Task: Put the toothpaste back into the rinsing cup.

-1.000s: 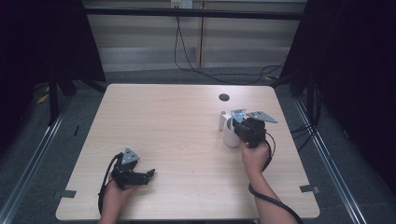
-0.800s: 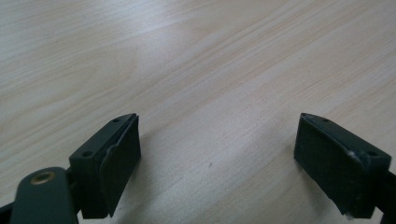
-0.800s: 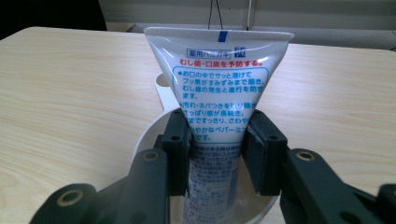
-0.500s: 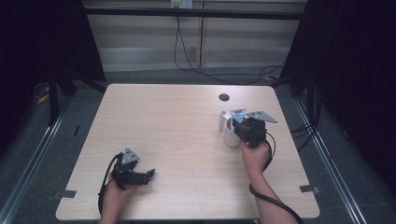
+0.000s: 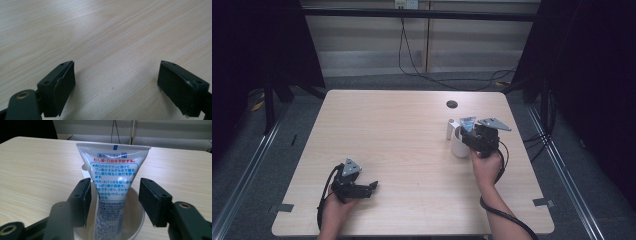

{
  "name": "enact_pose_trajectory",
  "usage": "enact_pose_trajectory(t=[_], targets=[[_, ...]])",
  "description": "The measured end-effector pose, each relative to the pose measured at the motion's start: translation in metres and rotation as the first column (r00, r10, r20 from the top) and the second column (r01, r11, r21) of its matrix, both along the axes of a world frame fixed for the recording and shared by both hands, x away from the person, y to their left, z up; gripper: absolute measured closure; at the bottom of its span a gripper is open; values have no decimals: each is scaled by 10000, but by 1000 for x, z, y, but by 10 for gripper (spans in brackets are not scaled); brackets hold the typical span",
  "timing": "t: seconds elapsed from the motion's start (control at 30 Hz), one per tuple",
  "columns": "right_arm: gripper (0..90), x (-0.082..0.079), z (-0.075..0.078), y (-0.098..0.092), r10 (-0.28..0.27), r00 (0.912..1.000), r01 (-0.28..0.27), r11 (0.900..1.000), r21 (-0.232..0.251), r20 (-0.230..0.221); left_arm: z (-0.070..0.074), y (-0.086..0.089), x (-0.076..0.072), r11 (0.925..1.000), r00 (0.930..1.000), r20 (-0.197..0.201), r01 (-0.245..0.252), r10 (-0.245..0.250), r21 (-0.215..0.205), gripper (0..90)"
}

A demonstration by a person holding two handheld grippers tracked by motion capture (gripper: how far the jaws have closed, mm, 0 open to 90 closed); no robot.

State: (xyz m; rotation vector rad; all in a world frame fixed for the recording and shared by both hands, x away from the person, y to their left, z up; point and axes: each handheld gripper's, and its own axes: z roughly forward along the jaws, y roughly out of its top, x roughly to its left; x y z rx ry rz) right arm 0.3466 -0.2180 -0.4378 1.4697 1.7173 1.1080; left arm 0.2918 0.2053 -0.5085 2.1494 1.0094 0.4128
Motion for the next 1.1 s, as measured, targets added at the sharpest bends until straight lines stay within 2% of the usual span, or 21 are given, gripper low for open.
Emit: enact_pose_trajectory(t=[0.33,0.57,0.73,0.8,0.93,1.1], targets=[[302,-1,3,-3,215,9997,-214,9998,-55,94,0,0,0,10000,10000,0,0,0,-4,144],[264,-2,4,-4,444,9990,-443,9987,-268,45,0,0,0,10000,10000,3,-2,2,-2,144],[227,-4,5,-4,714,9974,-715,9971,-250,-52,0,0,0,10000,10000,6,-3,3,6,144],[209,-5,5,-4,916,9958,-913,9952,-339,65,0,0,0,10000,10000,4,5,-5,16,144],[162,-7,6,-3,1424,9897,-1430,9884,-521,-150,0,0,0,10000,10000,21,-17,17,20,144],[148,-12,8,-2,1636,9862,-1650,9837,-710,-250,0,0,0,10000,10000,9,-4,4,6,145]])
